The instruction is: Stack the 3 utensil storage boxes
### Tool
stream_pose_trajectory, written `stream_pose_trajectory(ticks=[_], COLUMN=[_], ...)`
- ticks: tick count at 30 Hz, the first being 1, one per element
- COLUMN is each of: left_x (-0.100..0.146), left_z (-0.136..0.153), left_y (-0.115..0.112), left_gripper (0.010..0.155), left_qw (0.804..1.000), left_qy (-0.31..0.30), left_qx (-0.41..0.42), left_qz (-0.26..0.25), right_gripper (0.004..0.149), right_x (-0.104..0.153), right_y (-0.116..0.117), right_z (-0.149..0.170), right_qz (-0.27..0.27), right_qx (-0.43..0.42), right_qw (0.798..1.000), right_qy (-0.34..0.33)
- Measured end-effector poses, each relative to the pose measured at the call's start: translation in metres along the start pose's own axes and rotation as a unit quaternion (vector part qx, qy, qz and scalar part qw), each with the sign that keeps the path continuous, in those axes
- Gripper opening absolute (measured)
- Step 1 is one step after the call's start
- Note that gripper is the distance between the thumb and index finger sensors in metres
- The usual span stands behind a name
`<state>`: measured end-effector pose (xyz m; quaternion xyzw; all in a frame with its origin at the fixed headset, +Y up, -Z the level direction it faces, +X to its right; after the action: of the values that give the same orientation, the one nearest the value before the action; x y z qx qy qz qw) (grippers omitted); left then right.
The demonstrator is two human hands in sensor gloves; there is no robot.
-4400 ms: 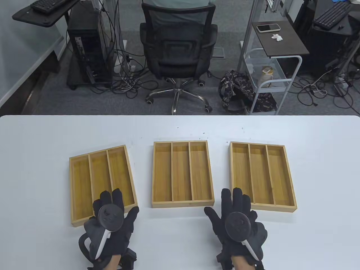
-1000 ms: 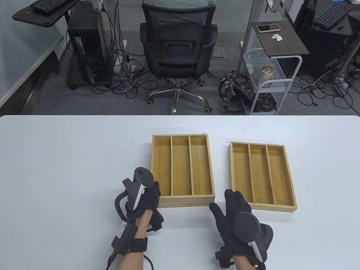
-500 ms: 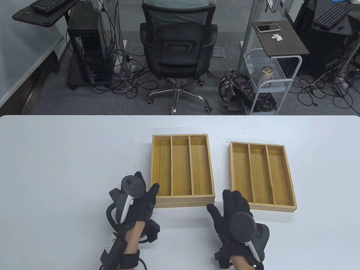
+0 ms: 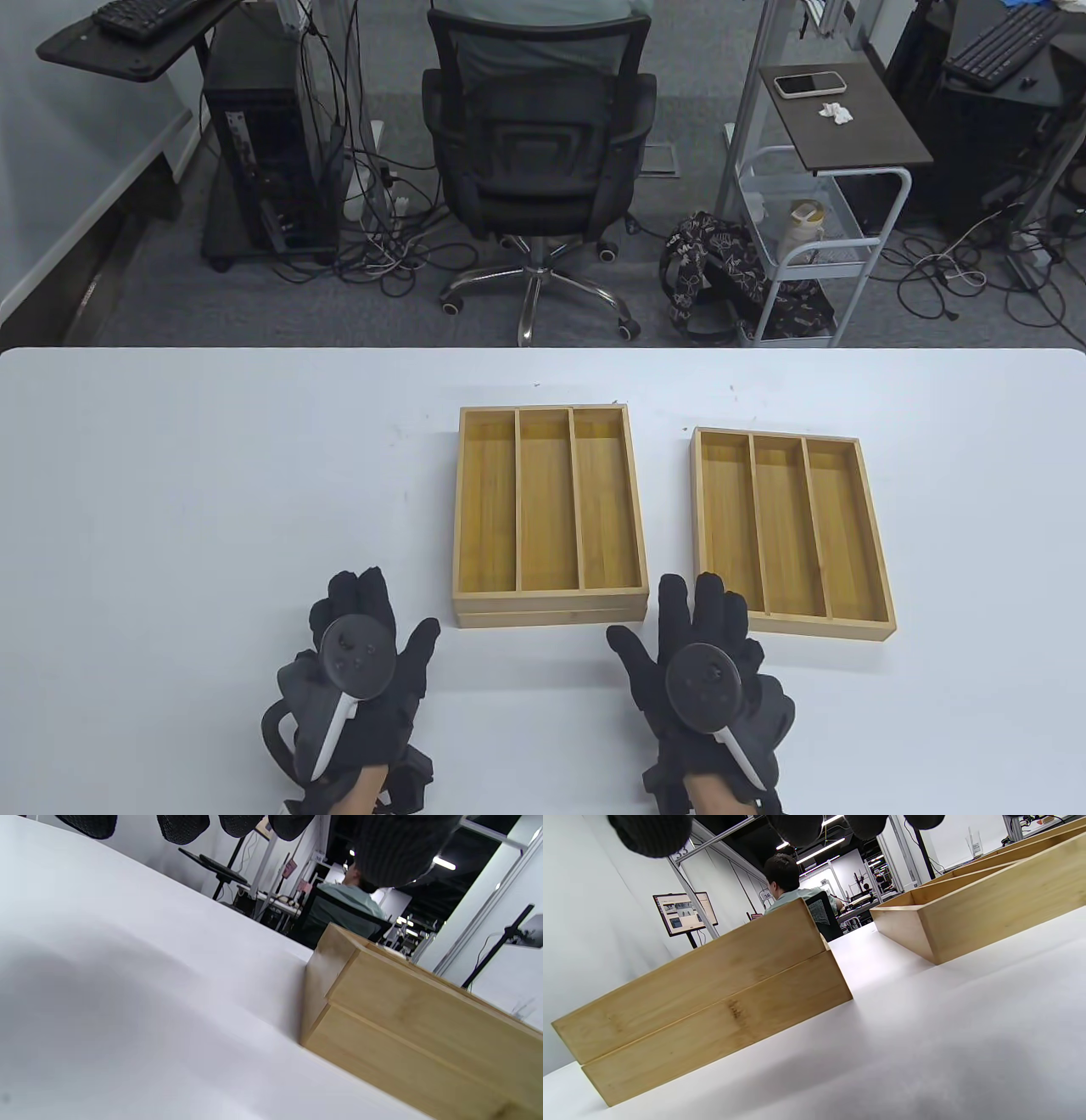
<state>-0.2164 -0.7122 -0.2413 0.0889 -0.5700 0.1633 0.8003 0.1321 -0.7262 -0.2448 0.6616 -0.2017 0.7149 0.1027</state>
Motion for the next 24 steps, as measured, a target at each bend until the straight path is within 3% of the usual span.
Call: stream_pose_trajectory(ticks=[8, 15, 19, 24], left_x=[0.002, -0.003, -0.004, -0.007], left_z=[0.012, 0.010, 0.011, 0.013], left_y=[0.000, -0.010, -0.011, -0.013], left_gripper=[0.081, 0.082, 0.082, 0.082], left_qw=[1.000, 1.000, 1.000, 0.999], left_qy=[0.004, 0.004, 0.001, 0.008], left_qx=[0.030, 0.014, 0.014, 0.033], left_qz=[-0.006, 0.013, 0.020, 0.038], right_gripper=[0.082, 0.082, 0.077, 0.078], right_x=[-0.004, -0.020, -0.040, -0.064], right_y=[-0.010, -0.034, -0.061, -0.086], right_z=[0.012, 0.024, 0.046, 0.090], right_qz=[0.014, 0.041, 0.071, 0.069], right_qx=[-0.006, 0.019, 0.097, 0.154], right_qw=[1.000, 0.998, 0.987, 0.969], right_qy=[0.027, 0.051, 0.107, 0.180])
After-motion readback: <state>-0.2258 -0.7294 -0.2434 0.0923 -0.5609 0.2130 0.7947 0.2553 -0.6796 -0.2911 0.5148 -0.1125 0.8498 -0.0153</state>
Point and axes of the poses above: the tracker on the back of each hand, its own z axis roughly to the little-finger side, its own x axis roughly from the fingertips to the wrist, y = z × x, the point moved 2 cm from there along -x, roughly from the wrist to the fingertips
